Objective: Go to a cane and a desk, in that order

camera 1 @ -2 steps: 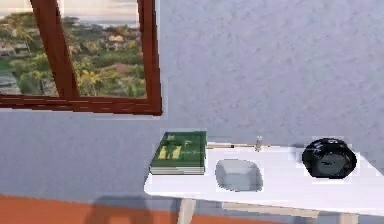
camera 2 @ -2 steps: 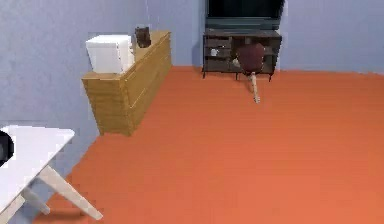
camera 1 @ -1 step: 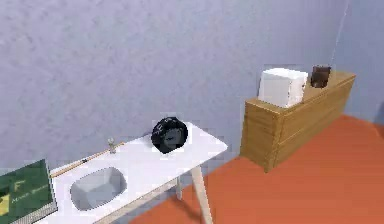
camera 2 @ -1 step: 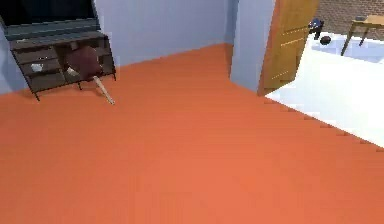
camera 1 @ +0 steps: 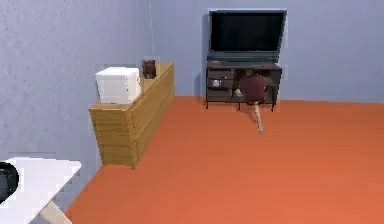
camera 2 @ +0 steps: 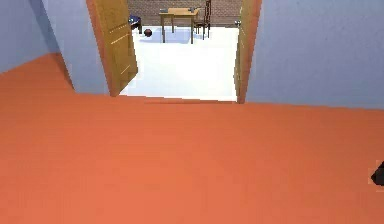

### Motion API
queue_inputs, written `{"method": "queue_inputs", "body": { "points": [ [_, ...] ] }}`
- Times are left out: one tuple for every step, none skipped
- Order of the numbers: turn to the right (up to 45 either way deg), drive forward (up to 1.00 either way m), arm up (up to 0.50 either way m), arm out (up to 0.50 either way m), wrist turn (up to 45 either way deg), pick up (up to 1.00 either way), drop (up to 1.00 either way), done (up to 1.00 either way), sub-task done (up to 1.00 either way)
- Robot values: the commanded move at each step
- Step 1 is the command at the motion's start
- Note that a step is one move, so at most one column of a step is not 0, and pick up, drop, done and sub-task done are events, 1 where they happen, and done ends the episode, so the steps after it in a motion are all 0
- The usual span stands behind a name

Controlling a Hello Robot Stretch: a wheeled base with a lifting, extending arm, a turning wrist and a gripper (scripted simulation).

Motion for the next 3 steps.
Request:
{"method": "queue_inputs", "body": {
  "points": [
    [24.0,0.00,0.00,0.00,0.0,0.00,0.00,0.00,0.00],
    [0.0,0.10,0.00,0.00,0.0,0.00,0.00,0.00,0.00],
    [-45.0,0.00,0.00,0.00,0.0,0.00,0.00,0.00,0.00]
  ]
}}
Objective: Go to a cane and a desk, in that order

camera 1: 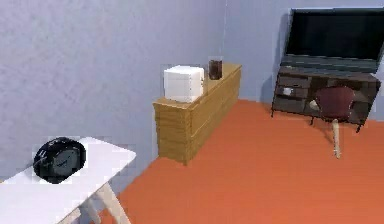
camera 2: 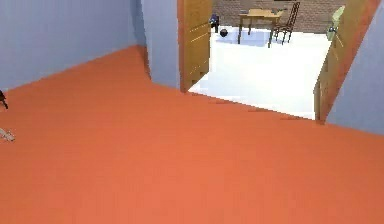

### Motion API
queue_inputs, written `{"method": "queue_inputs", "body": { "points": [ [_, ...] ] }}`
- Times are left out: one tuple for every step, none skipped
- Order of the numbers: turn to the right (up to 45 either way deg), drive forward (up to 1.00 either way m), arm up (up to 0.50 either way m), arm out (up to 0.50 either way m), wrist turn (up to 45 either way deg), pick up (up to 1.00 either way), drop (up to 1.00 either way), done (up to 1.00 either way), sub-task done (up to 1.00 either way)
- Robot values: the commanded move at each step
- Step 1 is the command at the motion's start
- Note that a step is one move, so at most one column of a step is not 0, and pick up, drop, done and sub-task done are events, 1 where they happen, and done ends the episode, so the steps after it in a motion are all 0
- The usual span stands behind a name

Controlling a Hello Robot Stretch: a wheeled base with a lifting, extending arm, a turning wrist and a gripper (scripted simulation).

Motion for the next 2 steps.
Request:
{"method": "queue_inputs", "body": {
  "points": [
    [-45.0,0.00,0.00,0.00,0.0,0.00,0.00,0.00,0.00],
    [0.0,0.00,0.00,0.00,0.0,0.00,0.00,1.00,0.00]
  ]
}}
